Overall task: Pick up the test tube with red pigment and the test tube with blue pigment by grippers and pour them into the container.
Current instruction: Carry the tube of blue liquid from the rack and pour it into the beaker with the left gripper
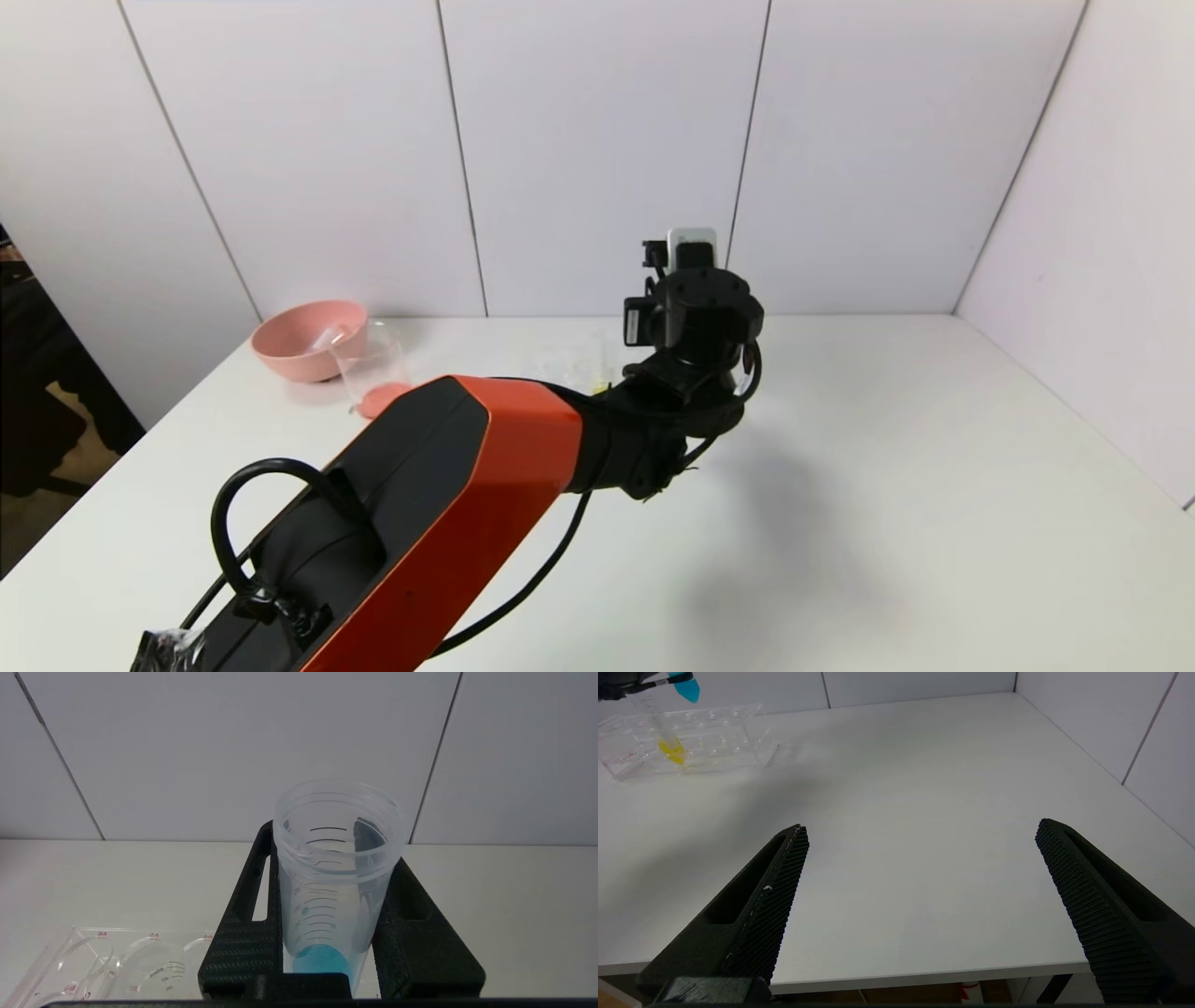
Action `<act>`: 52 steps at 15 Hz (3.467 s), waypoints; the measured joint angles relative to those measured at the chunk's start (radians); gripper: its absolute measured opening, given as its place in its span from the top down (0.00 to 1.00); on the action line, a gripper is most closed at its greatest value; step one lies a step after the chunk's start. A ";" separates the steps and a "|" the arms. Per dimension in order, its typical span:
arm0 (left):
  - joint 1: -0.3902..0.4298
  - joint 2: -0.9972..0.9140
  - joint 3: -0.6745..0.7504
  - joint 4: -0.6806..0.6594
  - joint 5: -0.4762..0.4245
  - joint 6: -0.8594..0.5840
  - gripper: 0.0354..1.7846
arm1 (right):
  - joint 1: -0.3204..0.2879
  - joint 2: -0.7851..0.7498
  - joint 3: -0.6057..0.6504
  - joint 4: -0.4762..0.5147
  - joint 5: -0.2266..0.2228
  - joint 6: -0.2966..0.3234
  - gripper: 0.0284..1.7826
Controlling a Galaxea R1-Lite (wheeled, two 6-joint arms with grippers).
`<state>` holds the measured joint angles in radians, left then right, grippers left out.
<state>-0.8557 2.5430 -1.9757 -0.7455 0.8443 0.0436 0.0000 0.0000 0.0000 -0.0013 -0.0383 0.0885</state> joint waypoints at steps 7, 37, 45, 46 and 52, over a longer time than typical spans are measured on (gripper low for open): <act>-0.006 -0.032 0.011 -0.005 -0.004 -0.002 0.72 | 0.000 0.000 0.000 0.000 0.000 0.000 0.00; 1.338 -0.746 1.126 -0.143 -2.017 0.041 0.72 | 0.000 0.000 0.000 0.000 0.000 0.000 0.00; 1.203 -0.583 0.633 0.555 -1.822 0.308 0.72 | 0.000 0.000 0.000 0.000 0.000 0.000 0.00; 1.189 -0.564 0.563 0.673 -1.773 0.373 0.72 | 0.000 0.000 0.000 0.000 0.000 0.000 0.00; 1.119 -0.469 0.216 1.202 -1.491 0.676 0.72 | 0.000 0.000 0.000 0.000 0.000 0.000 0.00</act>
<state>0.2636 2.0745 -1.7602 0.4568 -0.6466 0.7196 0.0000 0.0000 0.0000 -0.0013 -0.0383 0.0885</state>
